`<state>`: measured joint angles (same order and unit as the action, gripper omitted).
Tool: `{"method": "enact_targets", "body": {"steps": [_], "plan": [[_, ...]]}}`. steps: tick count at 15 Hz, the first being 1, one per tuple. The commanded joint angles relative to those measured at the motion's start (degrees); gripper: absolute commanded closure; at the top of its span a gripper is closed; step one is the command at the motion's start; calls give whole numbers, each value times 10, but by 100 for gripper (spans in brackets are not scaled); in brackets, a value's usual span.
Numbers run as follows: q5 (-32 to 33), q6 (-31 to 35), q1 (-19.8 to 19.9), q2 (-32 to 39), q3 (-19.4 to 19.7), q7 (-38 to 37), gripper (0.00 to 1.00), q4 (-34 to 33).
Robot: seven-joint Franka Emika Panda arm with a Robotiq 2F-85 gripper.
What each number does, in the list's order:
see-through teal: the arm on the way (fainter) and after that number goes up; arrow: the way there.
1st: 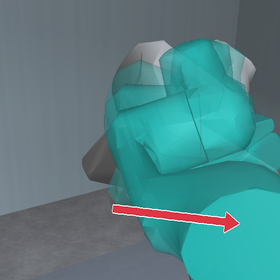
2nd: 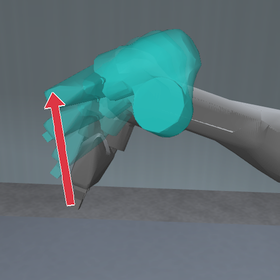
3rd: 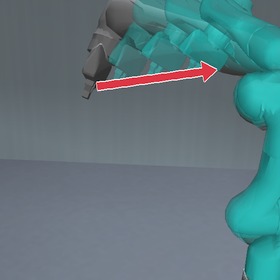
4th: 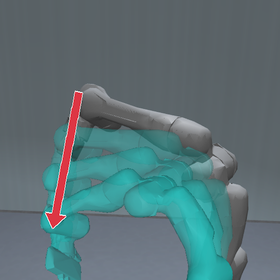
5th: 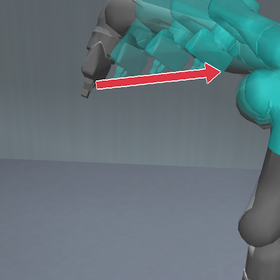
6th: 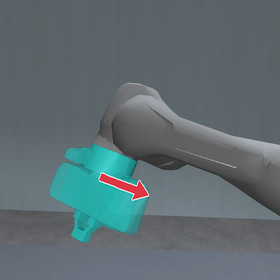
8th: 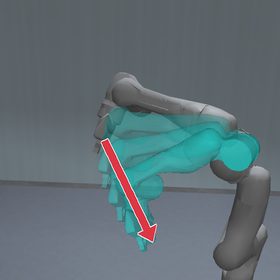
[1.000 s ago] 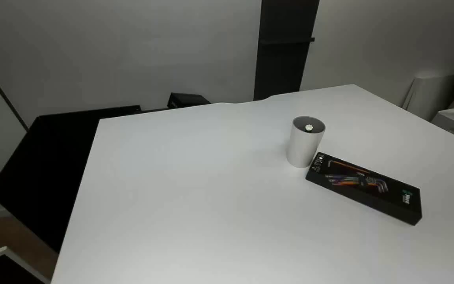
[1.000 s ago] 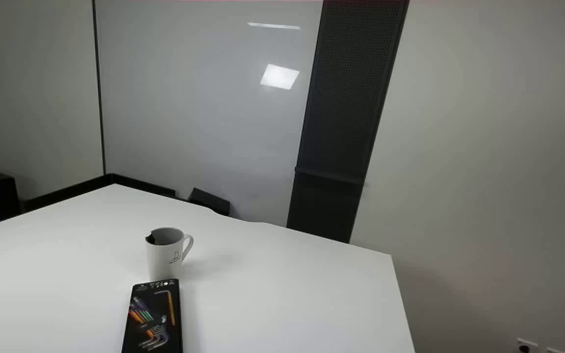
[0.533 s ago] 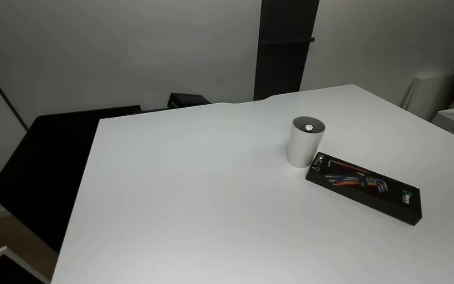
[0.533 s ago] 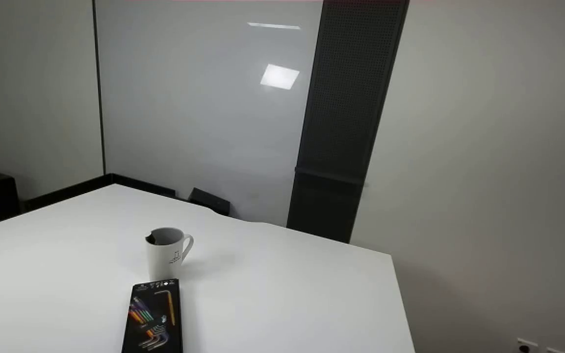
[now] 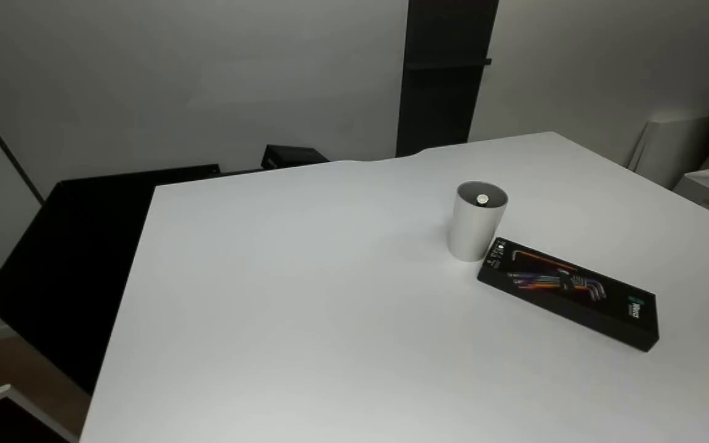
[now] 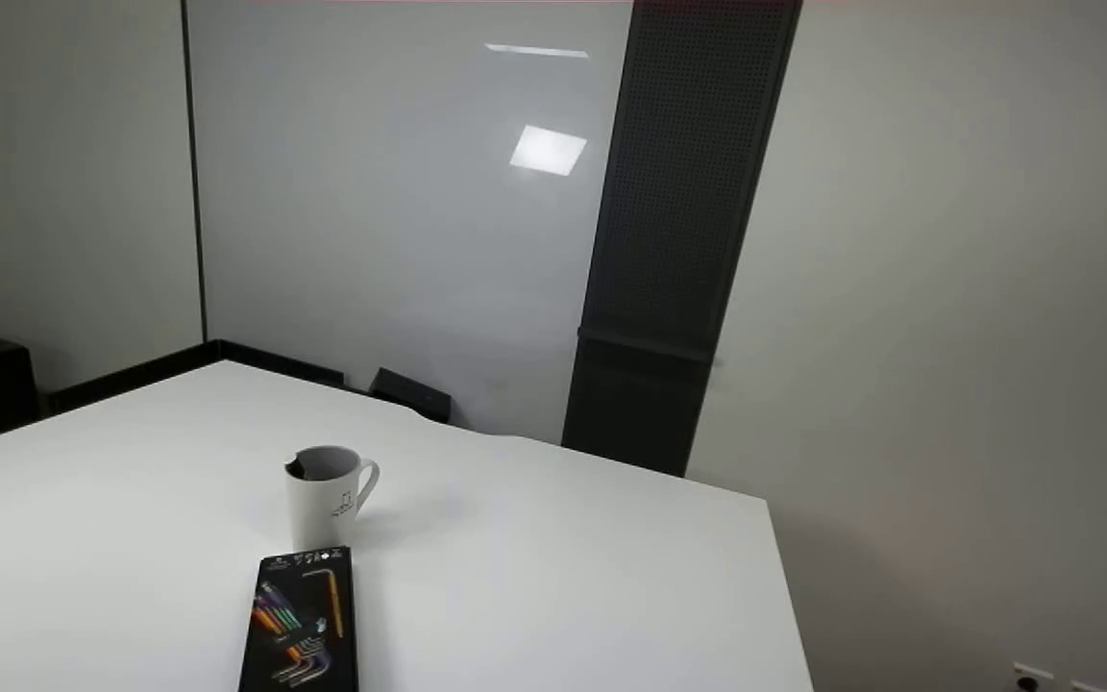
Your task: Put the marker in the mug on the table
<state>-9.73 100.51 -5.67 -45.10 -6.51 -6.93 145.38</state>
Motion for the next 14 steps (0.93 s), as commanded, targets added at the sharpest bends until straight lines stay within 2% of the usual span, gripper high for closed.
{"method": "enact_targets", "body": {"steps": [1,4,7,11,14], "plan": [[13,101,7,59,-44,-30,0,2],[35,193,12,122,-68,-61,0,-3],[99,276,31,180,-93,-119,0,-8],[200,407,74,241,-123,-240,0,2],[307,488,120,278,-153,-356,0,11]]}}
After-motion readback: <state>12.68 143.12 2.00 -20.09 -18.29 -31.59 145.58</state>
